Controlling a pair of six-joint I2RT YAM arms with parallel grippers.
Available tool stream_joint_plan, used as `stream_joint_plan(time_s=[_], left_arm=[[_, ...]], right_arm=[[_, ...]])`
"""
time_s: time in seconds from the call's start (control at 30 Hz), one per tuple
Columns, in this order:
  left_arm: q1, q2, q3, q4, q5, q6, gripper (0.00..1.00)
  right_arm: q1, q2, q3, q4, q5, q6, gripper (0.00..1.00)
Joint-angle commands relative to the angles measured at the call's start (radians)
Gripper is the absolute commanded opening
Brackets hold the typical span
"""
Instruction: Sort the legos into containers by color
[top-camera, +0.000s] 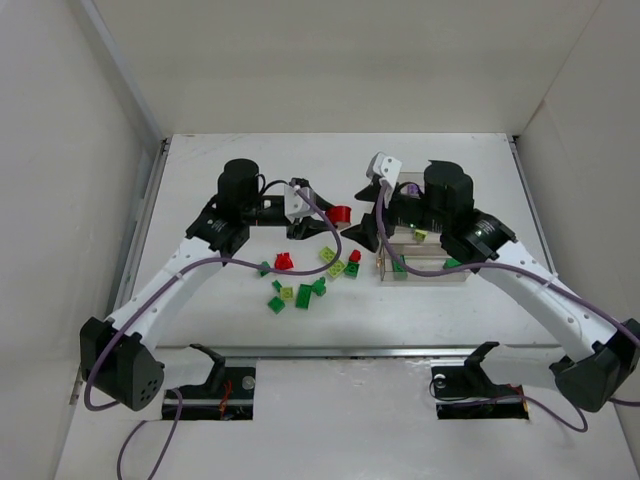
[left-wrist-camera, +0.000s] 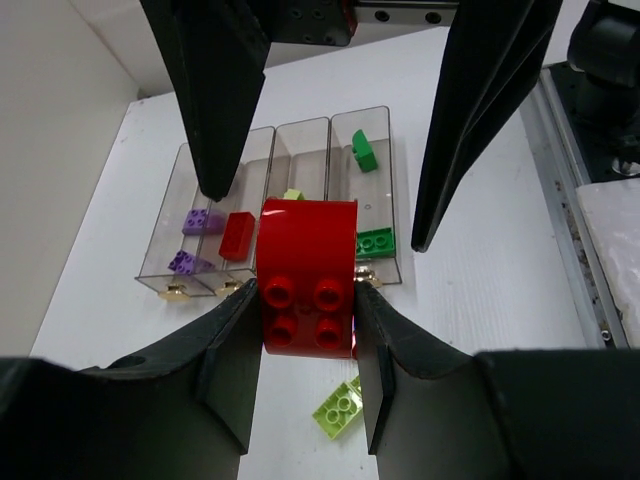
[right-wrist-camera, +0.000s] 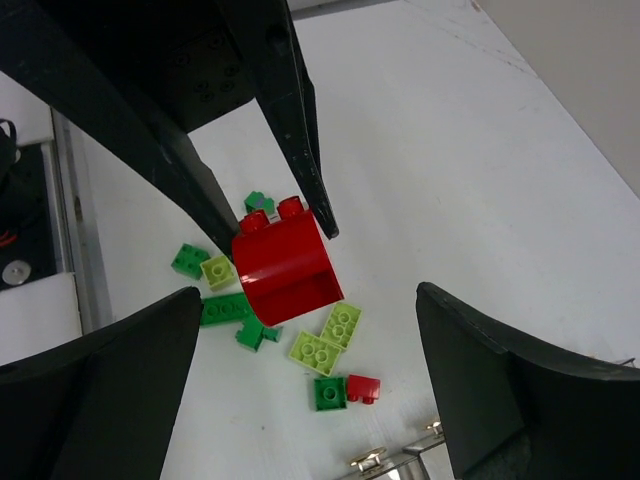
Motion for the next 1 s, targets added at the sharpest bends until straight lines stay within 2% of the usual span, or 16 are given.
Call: stream_joint_plan(time_s=[0.0, 0.13, 0.17, 0.37, 0.47, 0.53, 0.57, 0.6, 0.63, 0.67, 0.73, 0.77, 0.8, 0.87, 0.97], left_arm=[[0.002, -0.008, 0.061, 0.005, 0.085, 0.011, 0.0], [0.002, 0.001, 0.061, -0.004, 0.131, 0.002, 0.0], [0.002, 0.001, 0.061, -0.004, 0.131, -0.012, 0.0], [0.002, 0.001, 0.061, -0.014, 0.14, -0.022, 0.0], [0.002, 0.001, 0.061, 0.005, 0.14, -0.032, 0.0], [0.002, 0.001, 0.061, 0.005, 0.13, -0.032, 0.0], [0.002, 0.001, 0.061, 0.005, 0.116, -0.041, 0.0], [0.002, 0.001, 0.061, 0.005, 0.105, -0.041, 0.11], [0.002, 0.001, 0.051, 0.005, 0.096, -0.053, 0.29], [0.002, 0.001, 0.05, 0.017, 0.071, -0.053, 0.38], [0.002, -0.008, 0.023, 0.048, 0.042, -0.097, 0.63], [0.002, -0.017, 0.012, 0.063, 0.025, -0.116, 0.84], [0.002, -0.017, 0.0, 0.092, -0.017, -0.13, 0.97], [0.002, -0.036, -0.029, 0.117, -0.079, -0.171, 1.0], [0.002, -0.057, -0.077, 0.177, -0.315, -0.223, 1.0]], right_arm=[[0.006, -0.012, 0.068, 0.048, -0.056, -0.075, 0.93], [0.015, 0.025, 0.079, 0.028, -0.047, -0.085, 0.84], [0.015, 0.038, 0.088, 0.028, -0.047, -0.085, 0.78], [0.015, 0.057, 0.088, 0.038, -0.047, -0.094, 0.61], [0.015, 0.066, 0.099, 0.038, -0.059, -0.103, 0.47], [0.015, 0.066, 0.099, 0.038, -0.059, -0.103, 0.13], [0.015, 0.066, 0.099, 0.038, -0.059, -0.103, 0.02], [0.015, 0.066, 0.099, 0.038, -0.046, -0.103, 0.0], [0.015, 0.066, 0.108, 0.038, -0.045, -0.091, 0.0], [0.015, 0.075, 0.108, 0.038, -0.027, -0.091, 0.0], [0.015, 0.075, 0.108, 0.038, 0.007, -0.08, 0.0], [0.015, 0.084, 0.108, 0.047, 0.026, -0.054, 0.0], [0.015, 0.084, 0.108, 0.047, 0.052, -0.039, 0.0], [0.015, 0.11, 0.108, 0.056, 0.166, 0.0, 0.0], [-0.066, 0.147, 0.085, 0.067, 0.243, 0.111, 0.0]])
